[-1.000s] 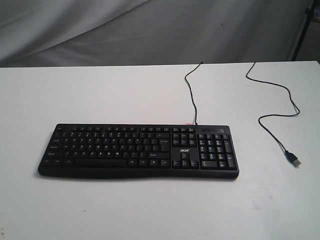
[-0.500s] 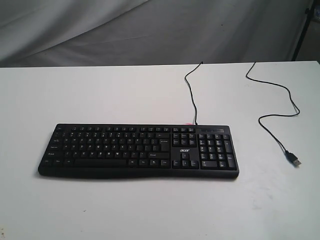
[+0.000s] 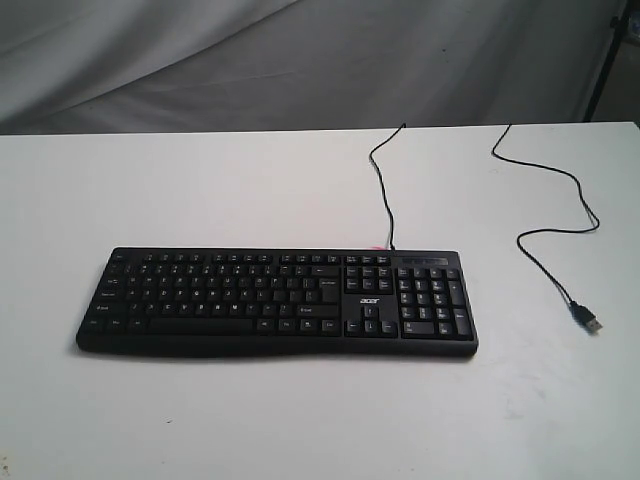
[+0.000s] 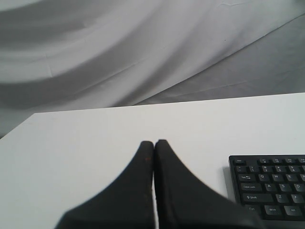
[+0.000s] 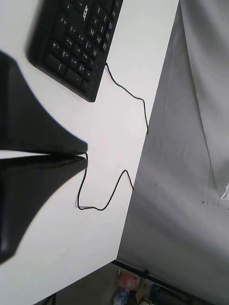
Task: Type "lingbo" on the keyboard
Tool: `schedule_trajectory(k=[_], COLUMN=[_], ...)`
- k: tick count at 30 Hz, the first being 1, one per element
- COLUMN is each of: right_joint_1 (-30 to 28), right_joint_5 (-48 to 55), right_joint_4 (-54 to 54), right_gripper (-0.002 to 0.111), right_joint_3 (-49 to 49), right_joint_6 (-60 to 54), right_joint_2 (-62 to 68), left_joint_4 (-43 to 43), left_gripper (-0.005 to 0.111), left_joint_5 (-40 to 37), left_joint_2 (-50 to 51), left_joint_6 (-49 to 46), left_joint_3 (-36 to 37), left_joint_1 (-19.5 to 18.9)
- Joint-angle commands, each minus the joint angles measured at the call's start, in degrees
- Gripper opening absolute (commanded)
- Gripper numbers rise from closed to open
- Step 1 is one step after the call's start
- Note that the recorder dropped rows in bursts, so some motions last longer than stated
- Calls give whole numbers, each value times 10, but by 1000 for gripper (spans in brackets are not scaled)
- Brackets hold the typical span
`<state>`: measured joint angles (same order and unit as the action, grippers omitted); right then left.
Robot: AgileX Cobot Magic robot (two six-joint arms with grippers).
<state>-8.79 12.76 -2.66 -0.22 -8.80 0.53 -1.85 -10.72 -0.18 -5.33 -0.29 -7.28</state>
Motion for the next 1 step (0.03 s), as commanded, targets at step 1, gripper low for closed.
schedule_trajectory(k=[1], right_joint_1=[-5], right_joint_5=[-1], right_joint_4=[5], right_gripper=[0], right_joint_3=[2], right_joint_6=[3], right_joint_2=[-3], left_joint_4=[0], left_gripper=[1], left_joint_5=[2], left_joint_2=[2], left_joint_6=[2], left_joint_3=[3], left_joint_1=[2])
